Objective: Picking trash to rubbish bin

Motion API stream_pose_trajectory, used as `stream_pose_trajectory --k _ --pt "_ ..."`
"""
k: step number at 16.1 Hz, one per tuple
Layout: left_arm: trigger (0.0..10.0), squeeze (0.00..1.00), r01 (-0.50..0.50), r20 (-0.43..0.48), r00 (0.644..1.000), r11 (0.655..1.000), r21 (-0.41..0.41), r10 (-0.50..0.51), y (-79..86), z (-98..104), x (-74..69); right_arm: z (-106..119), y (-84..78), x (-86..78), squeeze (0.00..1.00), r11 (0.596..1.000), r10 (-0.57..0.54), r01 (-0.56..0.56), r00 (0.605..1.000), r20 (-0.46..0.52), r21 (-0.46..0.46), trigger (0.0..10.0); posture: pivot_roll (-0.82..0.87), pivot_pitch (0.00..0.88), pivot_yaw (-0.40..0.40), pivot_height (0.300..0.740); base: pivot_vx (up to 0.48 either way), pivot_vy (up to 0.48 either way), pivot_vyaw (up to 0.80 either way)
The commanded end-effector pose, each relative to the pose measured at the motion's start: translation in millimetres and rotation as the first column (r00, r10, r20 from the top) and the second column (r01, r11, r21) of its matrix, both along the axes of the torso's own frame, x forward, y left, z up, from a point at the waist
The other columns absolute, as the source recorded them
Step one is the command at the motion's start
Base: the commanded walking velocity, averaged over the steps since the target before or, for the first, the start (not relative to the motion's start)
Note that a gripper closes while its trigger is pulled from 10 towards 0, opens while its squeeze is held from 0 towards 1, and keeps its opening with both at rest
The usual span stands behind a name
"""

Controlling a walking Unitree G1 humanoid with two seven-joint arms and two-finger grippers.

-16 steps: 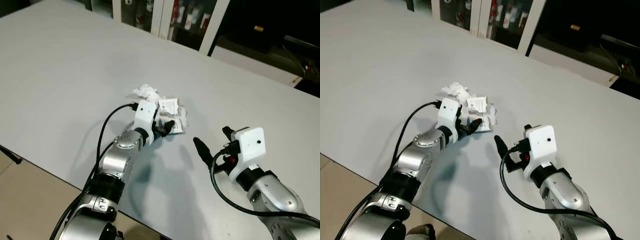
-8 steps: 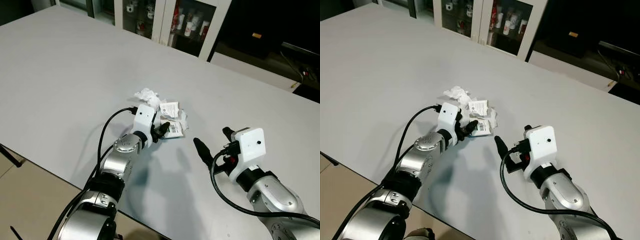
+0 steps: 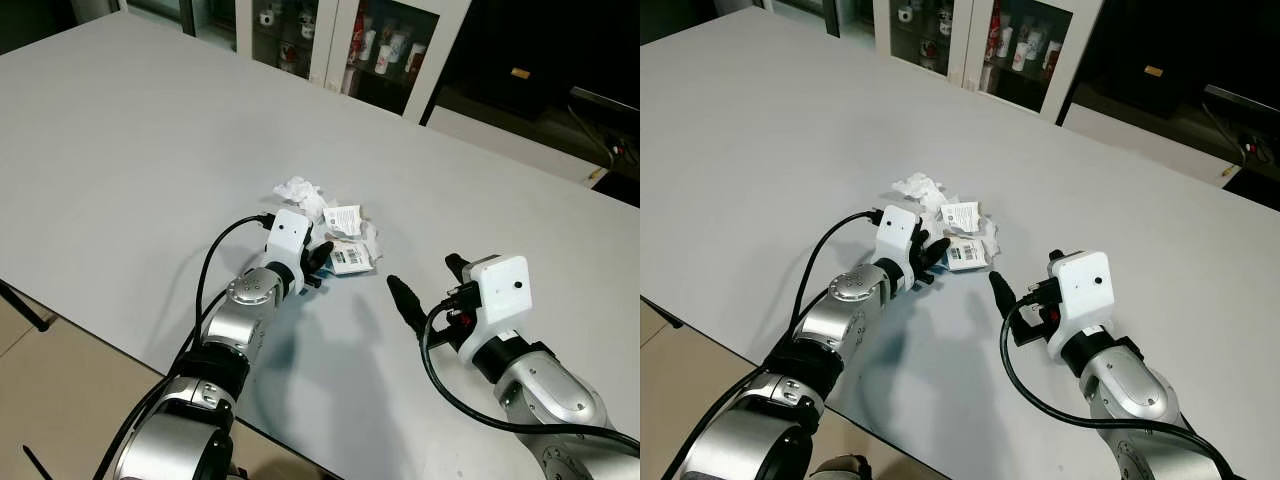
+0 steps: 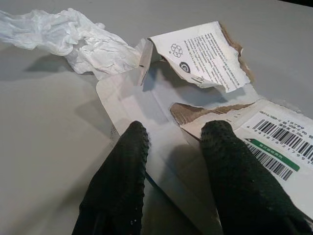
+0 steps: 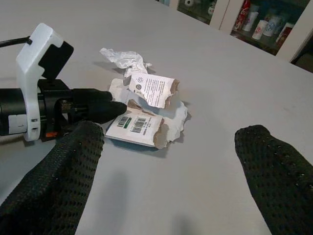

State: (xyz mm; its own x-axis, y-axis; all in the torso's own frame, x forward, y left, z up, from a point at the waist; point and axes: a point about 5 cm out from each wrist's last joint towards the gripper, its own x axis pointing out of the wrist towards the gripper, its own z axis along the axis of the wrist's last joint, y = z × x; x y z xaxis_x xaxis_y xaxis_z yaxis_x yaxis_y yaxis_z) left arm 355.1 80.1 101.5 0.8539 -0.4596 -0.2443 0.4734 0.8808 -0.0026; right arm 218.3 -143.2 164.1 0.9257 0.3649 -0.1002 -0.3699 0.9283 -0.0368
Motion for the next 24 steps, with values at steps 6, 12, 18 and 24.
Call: stream_pose_trajectory --k 6,12,18,24 --pt "0.0 0.0 -0.084 0.045 0.995 0.996 0.009 0.084 21.3 -2.3 -11.3 1.0 -6.4 2.9 0.0 0.999 -0.027 0.027 0.999 0.02 -0.021 10.0 0.08 0.124 -0.133 0.74 0.0 0.0 0.0" --pt "0.0 0.0 -0.159 0.297 0.942 0.987 -0.013 0.156 42.7 47.2 -22.8 -2.3 -3.3 12.1 0.0 1.0 -0.004 0.004 1.0 0.024 -0.017 10.0 0.14 0.121 -0.138 0.74 0.0 0.0 0.0" --pt "10.0 1.0 0.006 0.214 0.976 0.99 -0.139 0.024 -1.5 53.3 -17.1 -2.3 -0.5 16.9 0.0 1.0 0.01 -0.009 0.999 0.035 -0.021 10.0 0.13 0.118 -0.15 0.74 0.0 0.0 0.0" --pt "10.0 1.0 0.008 0.052 0.999 0.977 -0.215 0.003 -22.8 32.4 -6.7 -1.5 -4.2 13.7 0.0 0.999 -0.01 0.011 0.999 0.037 -0.031 10.0 0.09 0.115 -0.148 0.74 0.0 0.0 0.0"
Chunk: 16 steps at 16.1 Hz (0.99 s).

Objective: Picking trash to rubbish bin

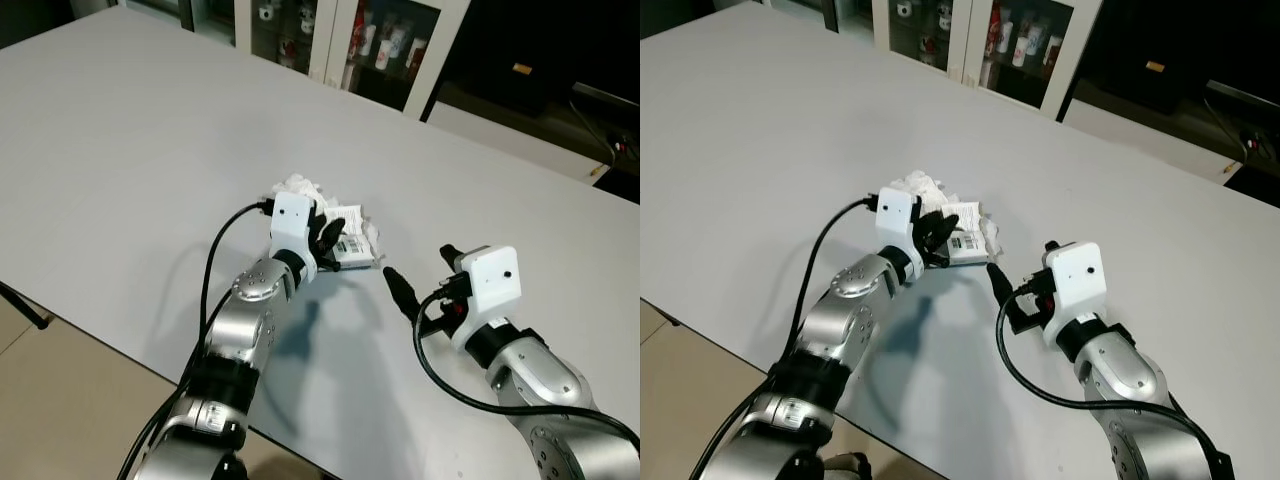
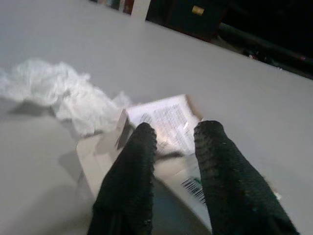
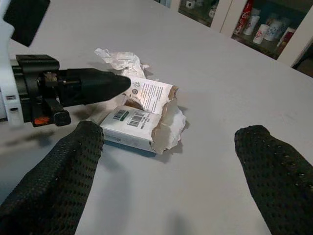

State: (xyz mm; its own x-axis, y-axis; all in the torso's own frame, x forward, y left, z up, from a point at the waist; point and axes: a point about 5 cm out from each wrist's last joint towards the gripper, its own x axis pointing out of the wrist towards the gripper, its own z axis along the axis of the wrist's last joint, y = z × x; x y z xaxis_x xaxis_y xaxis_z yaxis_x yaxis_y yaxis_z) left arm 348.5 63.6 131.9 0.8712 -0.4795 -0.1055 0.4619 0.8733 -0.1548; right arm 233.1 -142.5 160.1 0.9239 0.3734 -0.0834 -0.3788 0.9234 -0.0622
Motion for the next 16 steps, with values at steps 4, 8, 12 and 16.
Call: stream_pose_trajectory --k 4,8,12,16 --pt "10.0 1.0 -0.003 -0.02 1.0 0.999 -0.032 0.002 -6.6 -1.6 5.1 3.3 -7.8 -3.5 0.0 0.999 -0.031 0.032 0.999 0.012 -0.019 10.0 0.07 0.114 -0.147 0.74 0.0 0.0 0.0" --pt "10.0 1.0 -0.008 -0.014 1.0 0.999 -0.045 0.007 -6.8 -0.3 7.8 3.6 -8.8 -3.4 0.0 0.999 -0.033 0.033 0.999 0.013 -0.023 10.0 0.07 0.113 -0.148 0.74 0.0 0.0 0.0" --pt "10.0 1.0 -0.009 -0.021 1.0 0.999 -0.049 0.008 -8.9 -0.1 9.9 4.3 -8.5 -2.2 0.0 0.999 -0.033 0.034 0.999 0.016 -0.023 10.0 0.08 0.109 -0.147 0.74 0.0 0.0 0.0" --pt "10.0 1.0 -0.005 -0.036 0.999 0.998 -0.06 0.003 -12.2 3.2 11.1 4.7 -8.7 -2.0 0.0 0.999 -0.035 0.036 0.999 0.017 -0.024 10.0 0.07 0.107 -0.145 0.74 0.0 0.0 0.0"
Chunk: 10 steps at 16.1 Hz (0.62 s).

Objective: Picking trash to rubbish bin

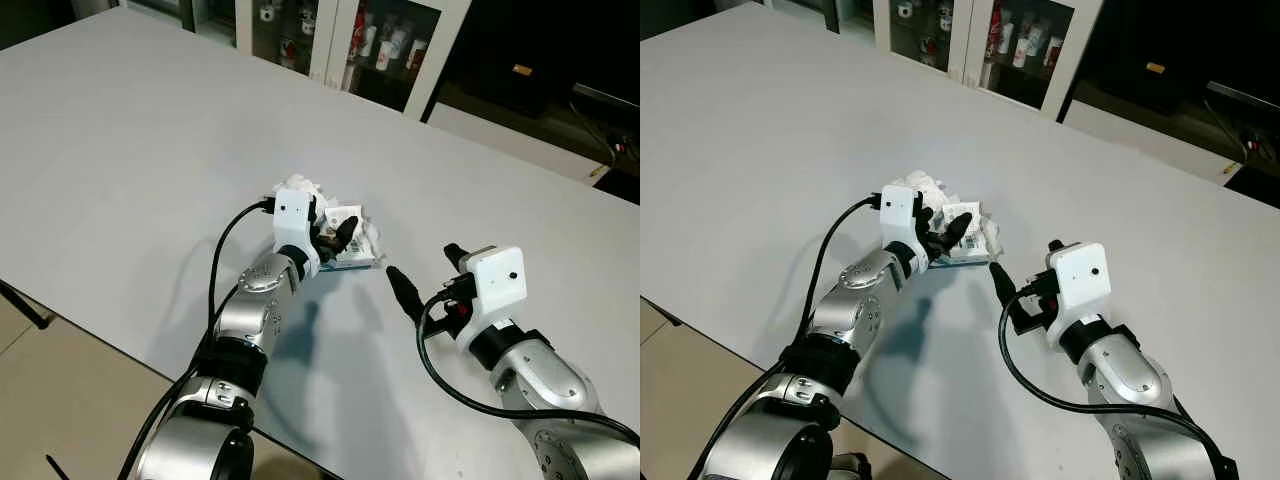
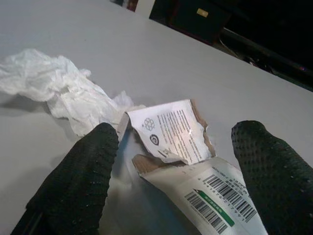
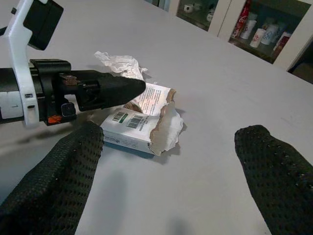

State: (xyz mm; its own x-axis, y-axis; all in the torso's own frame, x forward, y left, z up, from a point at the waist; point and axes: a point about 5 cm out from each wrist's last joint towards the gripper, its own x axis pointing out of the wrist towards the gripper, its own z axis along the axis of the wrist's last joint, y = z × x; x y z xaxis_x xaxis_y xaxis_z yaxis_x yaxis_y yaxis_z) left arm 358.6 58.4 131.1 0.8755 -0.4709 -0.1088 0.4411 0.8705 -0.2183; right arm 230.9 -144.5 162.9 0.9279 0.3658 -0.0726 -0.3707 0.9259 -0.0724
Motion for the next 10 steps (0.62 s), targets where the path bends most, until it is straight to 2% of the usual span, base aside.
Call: stream_pose_trajectory --k 1,5,9,10 --pt "10.0 1.0 0.015 -0.003 1.0 1.0 -0.004 -0.015 -7.6 6.0 1.6 1.8 -6.7 -0.1 0.0 0.999 -0.028 0.028 1.0 0.003 -0.019 10.0 0.07 0.107 -0.145 0.74 0.0 0.0 0.0" --pt "10.0 1.0 0.018 -0.048 0.999 1.0 -0.02 -0.019 -9.0 7.5 3.0 1.8 -6.1 0.2 0.0 0.999 -0.028 0.028 1.0 0.005 -0.016 10.0 0.07 0.107 -0.143 0.74 0.0 0.0 0.0" --pt "10.0 1.0 0.02 -0.102 0.995 1.0 0.018 -0.018 -10.8 -3.3 2.9 1.6 -4.9 0.5 0.0 1.0 -0.023 0.023 1.0 0.004 -0.012 10.0 0.08 0.109 -0.14 0.74 0.0 0.0 0.0" --pt "10.0 0.0 0.016 -0.125 0.992 1.0 0.018 -0.014 -11.5 -6.9 3.2 1.4 -4.7 0.4 0.0 1.0 -0.022 0.022 1.0 0.003 -0.012 10.0 0.08 0.109 -0.14 0.74 0.0 0.0 0.0"
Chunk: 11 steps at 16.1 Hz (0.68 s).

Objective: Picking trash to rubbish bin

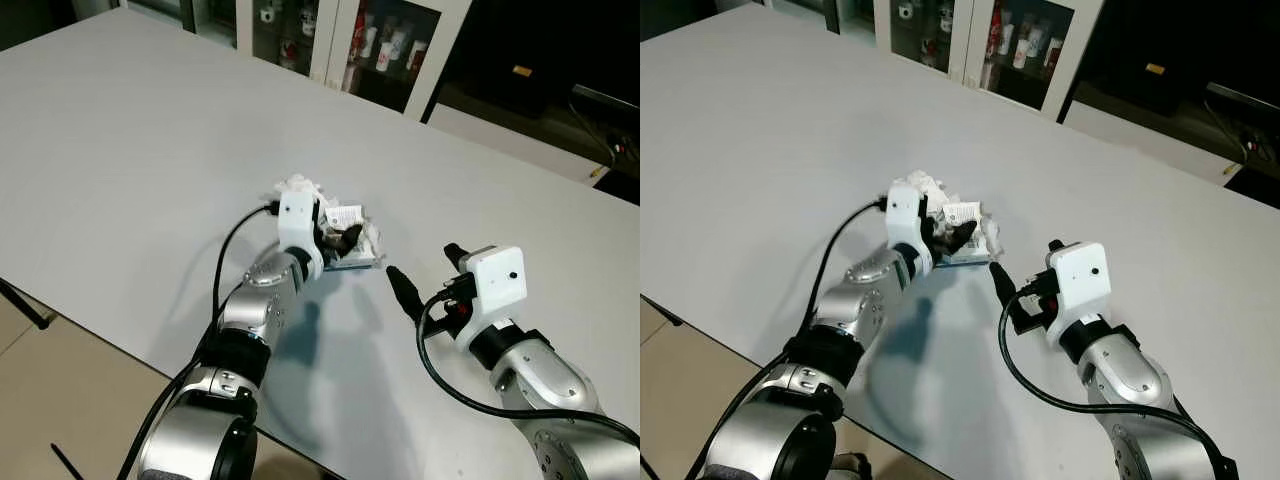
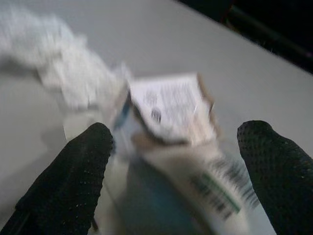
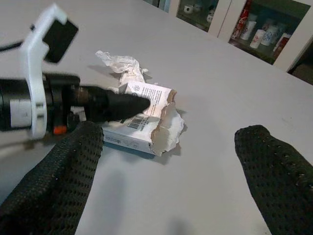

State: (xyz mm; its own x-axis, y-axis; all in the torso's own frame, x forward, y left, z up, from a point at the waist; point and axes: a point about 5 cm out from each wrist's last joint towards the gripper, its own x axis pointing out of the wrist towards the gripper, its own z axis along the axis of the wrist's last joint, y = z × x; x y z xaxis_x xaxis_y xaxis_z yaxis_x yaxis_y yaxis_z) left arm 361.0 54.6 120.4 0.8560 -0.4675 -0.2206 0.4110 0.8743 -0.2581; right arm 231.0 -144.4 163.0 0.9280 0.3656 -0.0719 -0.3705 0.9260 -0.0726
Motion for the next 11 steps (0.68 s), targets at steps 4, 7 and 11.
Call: stream_pose_trajectory --k 4,7,11 --pt "10.0 0.0 0.024 -0.027 0.999 1.0 0.015 -0.023 -9.9 -1.1 2.6 1.0 -4.2 -0.5 0.0 1.0 -0.023 0.023 1.0 0.0 -0.009 10.0 0.07 0.115 -0.135 0.74 0.0 0.0 0.0" --pt "6.1 0.0 0.038 -0.057 0.998 0.998 0.056 -0.035 -10.1 -10.3 3.4 0.3 -4.4 -2.6 0.0 1.0 -0.028 0.028 1.0 -0.003 -0.008 10.0 0.06 0.117 -0.133 0.74 0.0 0.0 0.0" --pt "0.0 0.0 0.02 -0.107 0.994 0.992 0.123 -0.007 1.1 -28.0 0.6 0.4 -5.0 -2.5 0.0 0.999 -0.035 0.035 0.999 -0.002 -0.008 10.0 0.06 0.115 -0.13 0.74 0.0 0.0 0.0"
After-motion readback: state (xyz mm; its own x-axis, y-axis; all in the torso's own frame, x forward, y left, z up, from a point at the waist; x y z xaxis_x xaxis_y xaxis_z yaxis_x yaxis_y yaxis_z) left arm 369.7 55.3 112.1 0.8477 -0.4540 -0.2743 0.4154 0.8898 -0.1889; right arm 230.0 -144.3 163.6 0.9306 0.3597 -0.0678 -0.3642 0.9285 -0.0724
